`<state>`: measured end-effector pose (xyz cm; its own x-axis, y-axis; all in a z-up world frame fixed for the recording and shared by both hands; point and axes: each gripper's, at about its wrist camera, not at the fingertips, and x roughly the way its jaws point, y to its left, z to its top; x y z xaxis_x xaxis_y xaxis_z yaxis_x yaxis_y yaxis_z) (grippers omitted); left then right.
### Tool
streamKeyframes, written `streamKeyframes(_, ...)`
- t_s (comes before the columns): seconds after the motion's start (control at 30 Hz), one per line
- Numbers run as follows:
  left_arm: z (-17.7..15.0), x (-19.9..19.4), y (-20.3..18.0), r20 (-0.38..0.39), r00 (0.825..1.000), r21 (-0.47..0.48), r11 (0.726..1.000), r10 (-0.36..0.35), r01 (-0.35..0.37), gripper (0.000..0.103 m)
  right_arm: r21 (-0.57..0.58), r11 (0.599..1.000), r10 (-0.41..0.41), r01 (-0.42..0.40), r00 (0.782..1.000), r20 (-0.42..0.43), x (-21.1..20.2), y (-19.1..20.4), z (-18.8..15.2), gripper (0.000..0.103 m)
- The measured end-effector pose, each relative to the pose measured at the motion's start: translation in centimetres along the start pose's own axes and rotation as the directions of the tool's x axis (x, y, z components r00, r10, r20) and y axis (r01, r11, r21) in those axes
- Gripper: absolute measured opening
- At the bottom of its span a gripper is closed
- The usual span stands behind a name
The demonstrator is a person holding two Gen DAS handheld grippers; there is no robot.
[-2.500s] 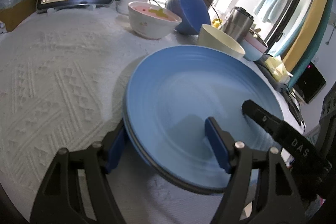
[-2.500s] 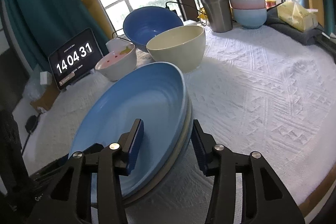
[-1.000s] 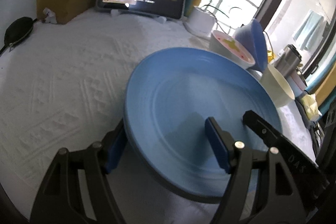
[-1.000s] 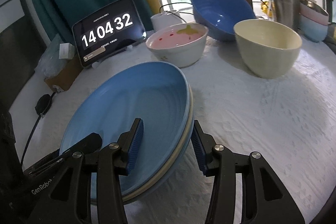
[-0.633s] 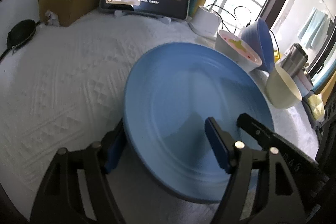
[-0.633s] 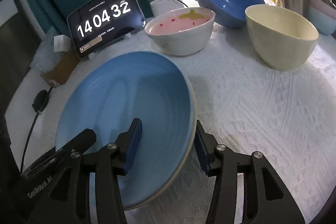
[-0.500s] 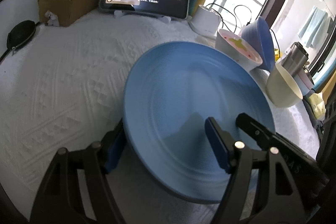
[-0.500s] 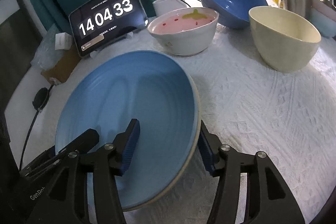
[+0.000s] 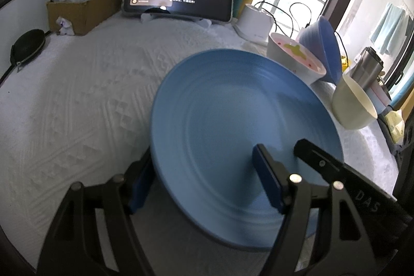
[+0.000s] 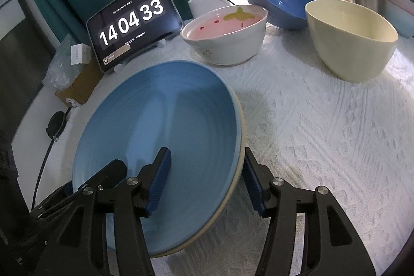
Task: Organize plates and bowls
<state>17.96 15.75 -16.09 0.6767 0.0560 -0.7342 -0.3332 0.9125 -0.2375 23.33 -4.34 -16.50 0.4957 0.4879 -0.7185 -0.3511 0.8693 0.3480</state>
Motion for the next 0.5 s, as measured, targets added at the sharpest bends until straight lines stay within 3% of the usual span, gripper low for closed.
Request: streamKeyframes(0.5, 0.01, -0.02, -0.03, 0.0, 1.0, 0.002, 1.0, 0.004, -0.004, 0.075, 0.009, 1.0, 0.027, -0.027, 1.0, -0.004, -0.31, -0.5, -0.17, 0.058)
